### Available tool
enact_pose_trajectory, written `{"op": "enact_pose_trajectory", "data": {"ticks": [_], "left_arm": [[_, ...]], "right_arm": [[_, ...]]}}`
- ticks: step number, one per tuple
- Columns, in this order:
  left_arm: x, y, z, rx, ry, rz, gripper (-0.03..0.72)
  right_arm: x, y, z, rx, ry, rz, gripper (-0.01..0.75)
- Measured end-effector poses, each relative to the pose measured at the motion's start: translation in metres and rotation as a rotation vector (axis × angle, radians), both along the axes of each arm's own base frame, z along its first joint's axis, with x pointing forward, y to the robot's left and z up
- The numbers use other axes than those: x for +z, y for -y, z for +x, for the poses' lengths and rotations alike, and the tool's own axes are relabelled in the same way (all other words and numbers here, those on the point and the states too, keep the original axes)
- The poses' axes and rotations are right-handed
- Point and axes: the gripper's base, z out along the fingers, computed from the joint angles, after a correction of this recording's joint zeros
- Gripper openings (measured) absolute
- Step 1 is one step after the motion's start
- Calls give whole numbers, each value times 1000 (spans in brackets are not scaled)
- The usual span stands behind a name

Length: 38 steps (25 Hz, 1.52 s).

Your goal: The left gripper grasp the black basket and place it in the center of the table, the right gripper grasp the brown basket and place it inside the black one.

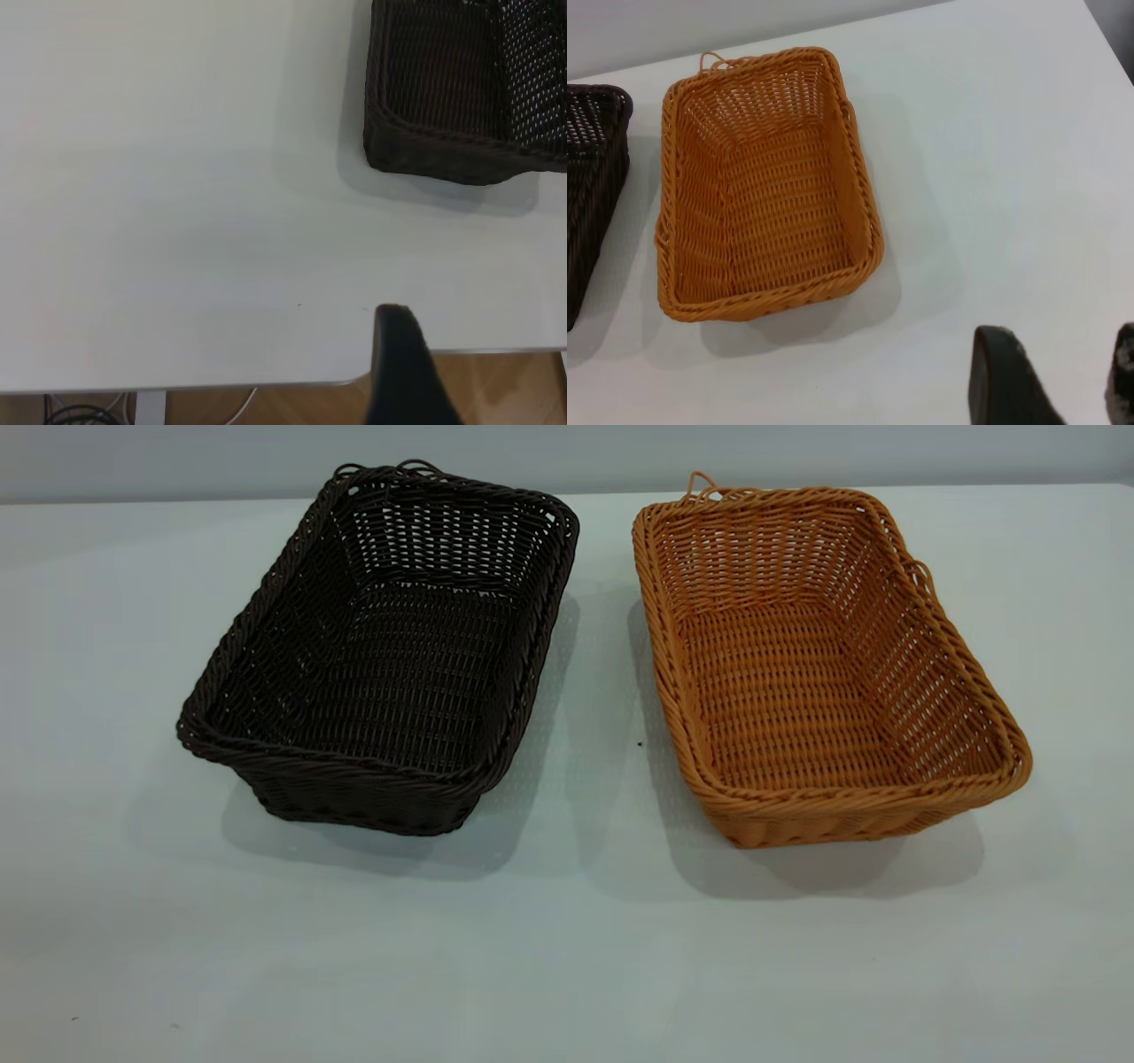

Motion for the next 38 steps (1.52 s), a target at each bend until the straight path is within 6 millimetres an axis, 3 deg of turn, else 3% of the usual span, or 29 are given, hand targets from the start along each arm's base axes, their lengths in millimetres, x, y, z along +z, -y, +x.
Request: {"op": "enact_pose_trajectory", "data": {"ticks": [38], "left_arm": [[4,2,3,-9,48,-21,386]], "right_arm": [[0,-2,0,13,3,20,239]]}}
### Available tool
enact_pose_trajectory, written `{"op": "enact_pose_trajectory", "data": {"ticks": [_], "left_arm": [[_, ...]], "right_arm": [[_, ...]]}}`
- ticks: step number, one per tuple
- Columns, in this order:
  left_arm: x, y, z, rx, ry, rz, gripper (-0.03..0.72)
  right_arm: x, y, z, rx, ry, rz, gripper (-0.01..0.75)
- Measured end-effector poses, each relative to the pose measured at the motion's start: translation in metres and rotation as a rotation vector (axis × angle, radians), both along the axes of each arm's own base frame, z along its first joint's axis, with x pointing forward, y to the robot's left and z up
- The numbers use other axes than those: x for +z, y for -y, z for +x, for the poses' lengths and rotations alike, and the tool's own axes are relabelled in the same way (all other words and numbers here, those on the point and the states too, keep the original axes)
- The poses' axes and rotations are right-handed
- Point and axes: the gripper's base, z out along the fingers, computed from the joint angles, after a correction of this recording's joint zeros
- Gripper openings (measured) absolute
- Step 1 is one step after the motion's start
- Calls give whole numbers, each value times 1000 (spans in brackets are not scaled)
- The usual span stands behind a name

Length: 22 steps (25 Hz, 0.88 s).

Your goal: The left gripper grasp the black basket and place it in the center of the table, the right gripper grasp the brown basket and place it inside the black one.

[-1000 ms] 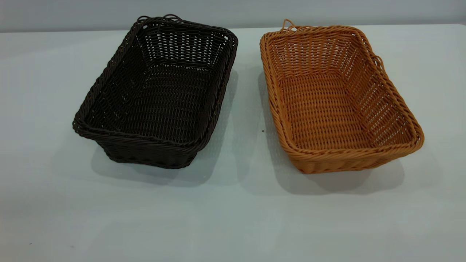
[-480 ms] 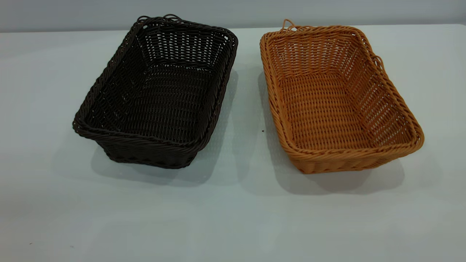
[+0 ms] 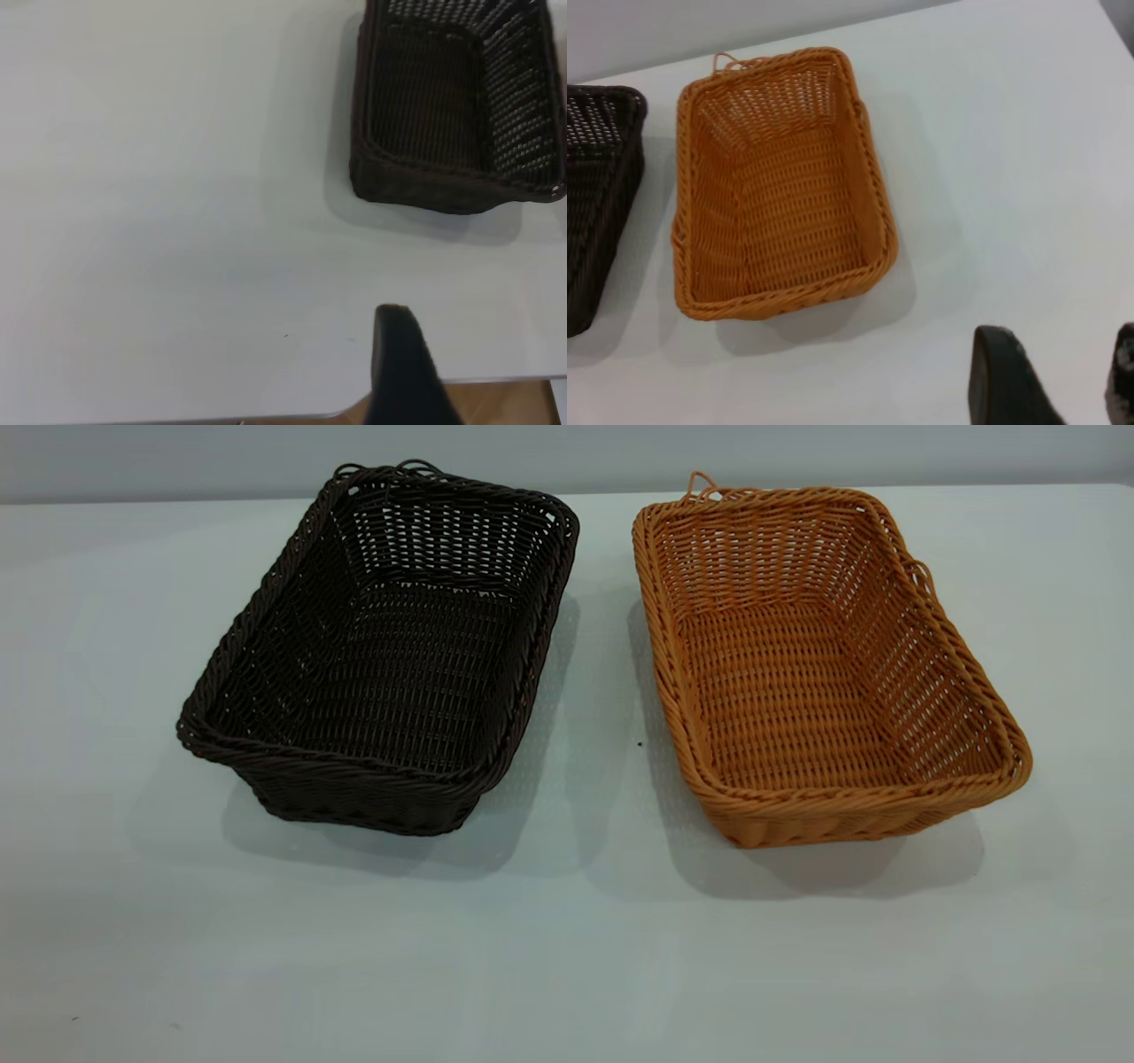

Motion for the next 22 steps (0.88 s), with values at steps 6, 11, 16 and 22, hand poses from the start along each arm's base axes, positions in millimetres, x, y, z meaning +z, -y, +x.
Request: {"op": "enact_pose_trajectory", "data": {"ticks": [6,11,16,22], "left_arm": [[0,0,0,1,7,0,386],[3,-1,3,25,18,-26,386],[9,-2,39,44,-83,-42,386],[9,-5,104,-12,-290,23,407]], "right_arm": [[0,0,0,-1,0,0,239],[0,-1,2,21,-7,-3,242],[1,-8,36,157,-205,19,342],[-3,-12,91,287,-322,63,545]]}}
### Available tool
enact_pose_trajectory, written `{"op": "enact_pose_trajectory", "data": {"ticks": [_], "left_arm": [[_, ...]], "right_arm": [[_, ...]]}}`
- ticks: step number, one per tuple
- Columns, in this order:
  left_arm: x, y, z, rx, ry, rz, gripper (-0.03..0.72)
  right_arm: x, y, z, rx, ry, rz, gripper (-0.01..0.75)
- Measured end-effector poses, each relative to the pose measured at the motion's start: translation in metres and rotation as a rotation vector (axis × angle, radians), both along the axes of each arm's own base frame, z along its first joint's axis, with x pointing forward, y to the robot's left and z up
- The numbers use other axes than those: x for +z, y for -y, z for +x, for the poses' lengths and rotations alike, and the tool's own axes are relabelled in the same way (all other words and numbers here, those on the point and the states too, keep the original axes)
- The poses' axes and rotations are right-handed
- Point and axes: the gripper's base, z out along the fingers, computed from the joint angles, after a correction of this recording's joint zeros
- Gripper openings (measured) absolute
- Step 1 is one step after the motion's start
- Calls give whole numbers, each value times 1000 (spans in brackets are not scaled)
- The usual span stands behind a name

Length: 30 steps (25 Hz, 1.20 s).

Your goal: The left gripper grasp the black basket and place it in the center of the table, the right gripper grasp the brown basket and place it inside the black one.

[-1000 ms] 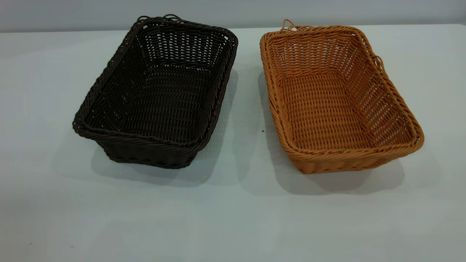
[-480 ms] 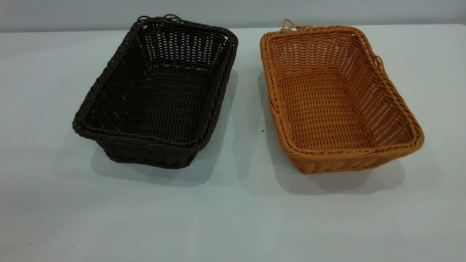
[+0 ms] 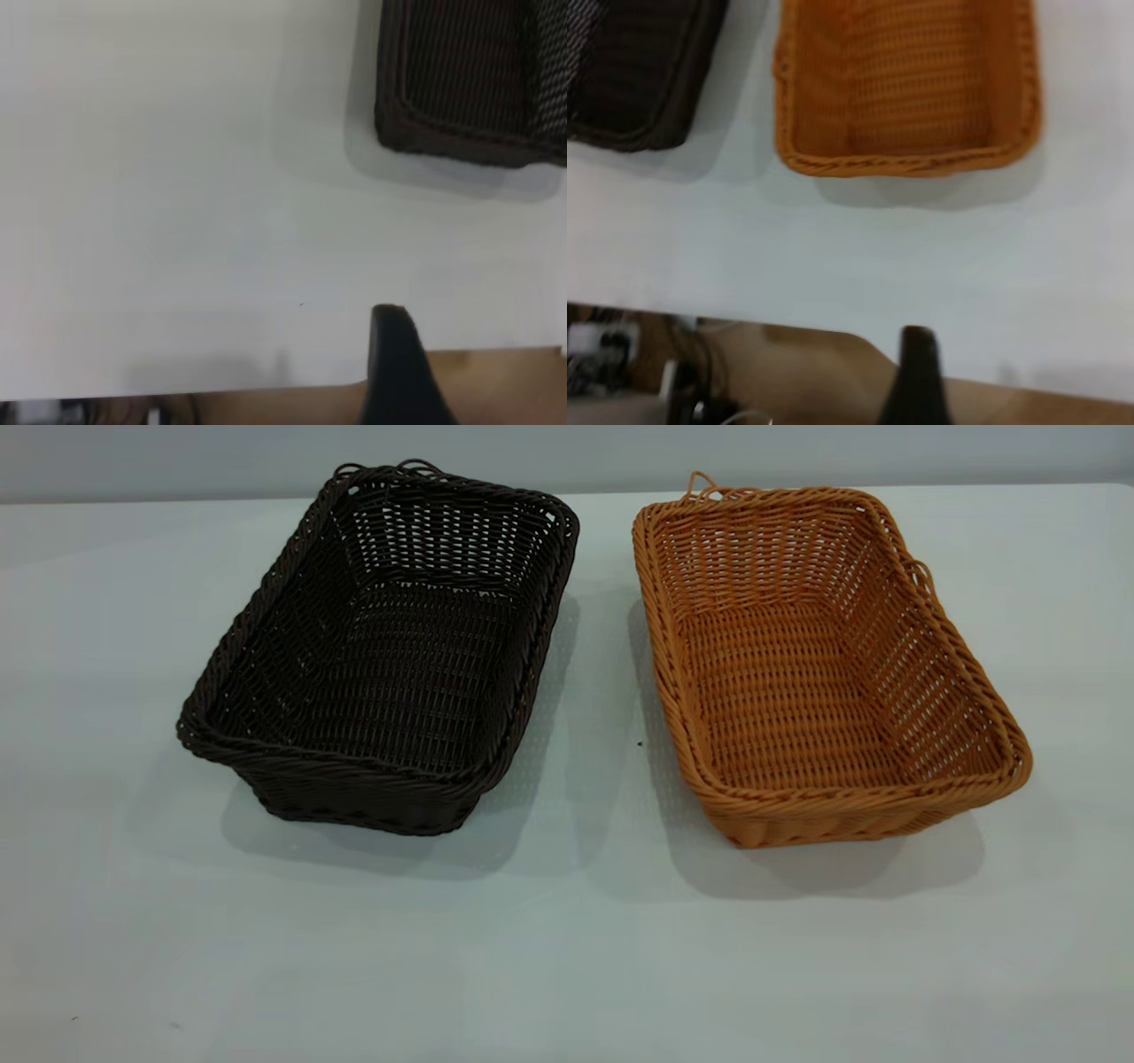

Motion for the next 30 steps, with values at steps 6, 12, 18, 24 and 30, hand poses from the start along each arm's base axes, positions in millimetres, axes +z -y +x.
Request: {"op": "enact_pose_trajectory", "data": {"ticks": [6,12,18,24,30], "left_arm": [[11,0,66,-93,-64,24,482],[3,6,131,-152,-25,-38,491],[-28,11,177,-213,-91,-103,491],[-44,15,204,-238,-111,-151,491],[-50,17,212,-259,-104,-170,491]], "right_arm": [[-20,-10,48,54,-156,188,602],[-58,-29,86,89,-383,378,593],[-104,-71,102,38,-594,386,593],[-145,-95,126,-325,-740,530,593],[-187,-103,146,-589,-864,654,587]]}}
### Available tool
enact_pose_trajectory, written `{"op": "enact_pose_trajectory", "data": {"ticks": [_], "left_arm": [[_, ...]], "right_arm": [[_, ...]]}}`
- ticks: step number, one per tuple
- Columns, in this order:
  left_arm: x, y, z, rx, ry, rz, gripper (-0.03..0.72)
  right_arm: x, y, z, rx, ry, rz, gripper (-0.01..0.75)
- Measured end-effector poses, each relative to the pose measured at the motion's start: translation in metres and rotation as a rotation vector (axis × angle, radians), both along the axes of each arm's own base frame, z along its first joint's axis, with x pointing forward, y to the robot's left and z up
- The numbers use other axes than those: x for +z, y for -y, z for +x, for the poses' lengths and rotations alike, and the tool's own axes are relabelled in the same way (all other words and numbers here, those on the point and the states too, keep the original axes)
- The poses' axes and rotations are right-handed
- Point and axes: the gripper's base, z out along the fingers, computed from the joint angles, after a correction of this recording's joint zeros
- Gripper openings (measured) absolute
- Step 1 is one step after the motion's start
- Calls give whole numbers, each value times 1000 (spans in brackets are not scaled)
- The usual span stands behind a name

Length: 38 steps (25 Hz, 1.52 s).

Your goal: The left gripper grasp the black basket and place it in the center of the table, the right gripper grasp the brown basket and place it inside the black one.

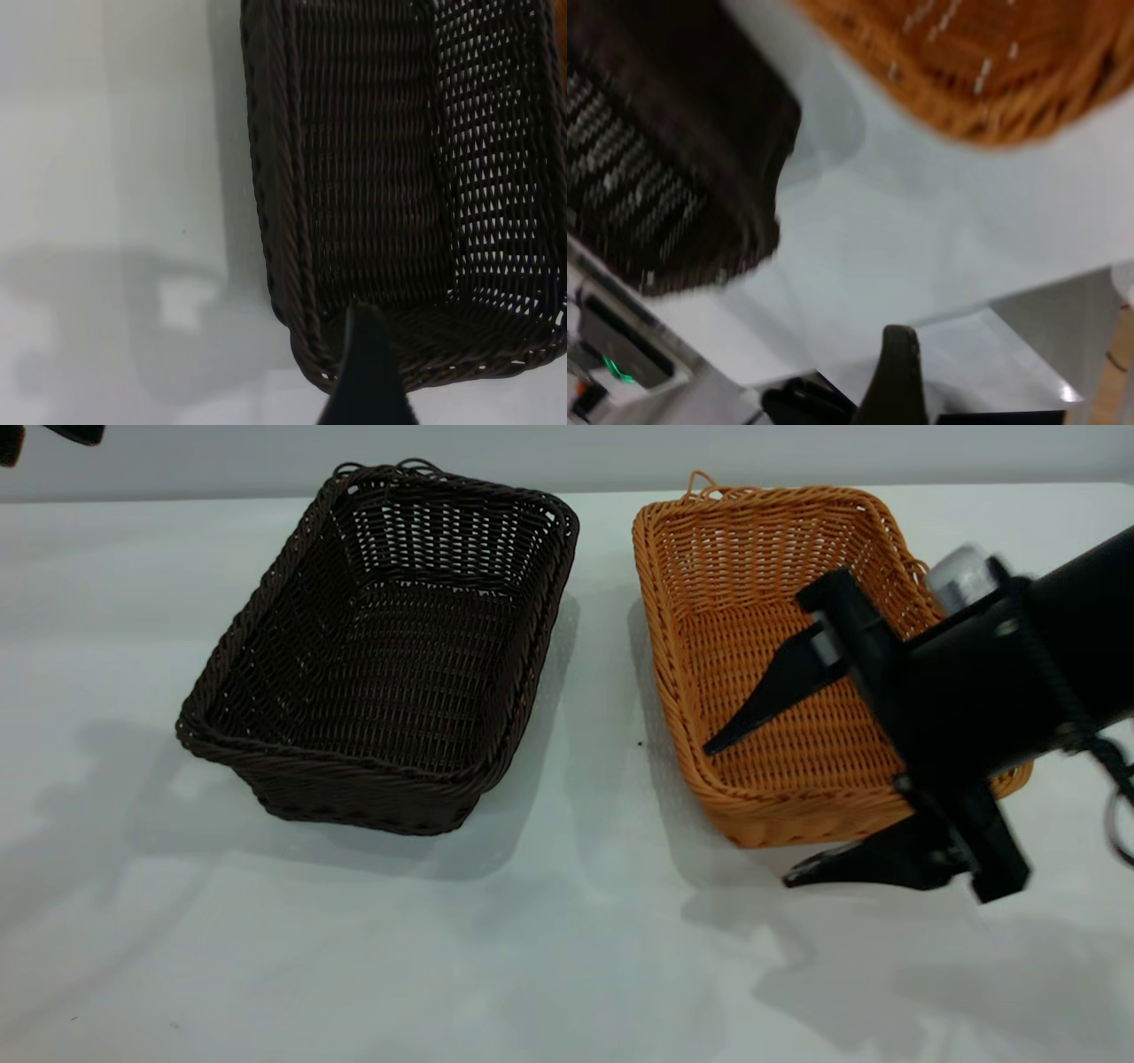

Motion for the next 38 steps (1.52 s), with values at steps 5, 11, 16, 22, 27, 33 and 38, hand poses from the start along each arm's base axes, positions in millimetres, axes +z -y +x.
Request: {"op": "enact_pose_trajectory", "data": {"ticks": [5,11,16,22,27,33,38], "left_arm": [[0,0,0,-5,2,3,491],[-2,0,1,-6,-3,3,491],[-23,0,9,-1,-52,13,491],[-53,19,39,-50,-87,37,491],[-80,36,72,-39,-90,65,491],[-104,43,95,7,-118,124,489],[-128,52,103,-7,-138,183,475]], "right_arm": [[-23,-5,22,-90,-83,-17,575],[-37,2,39,-235,-121,-129,573],[-41,11,43,-344,-136,-228,543],[-43,18,44,-405,-140,-288,502],[-43,18,44,-410,-140,-292,498],[-43,18,44,-409,-141,-291,496],[-43,18,44,-409,-140,-291,496]]}}
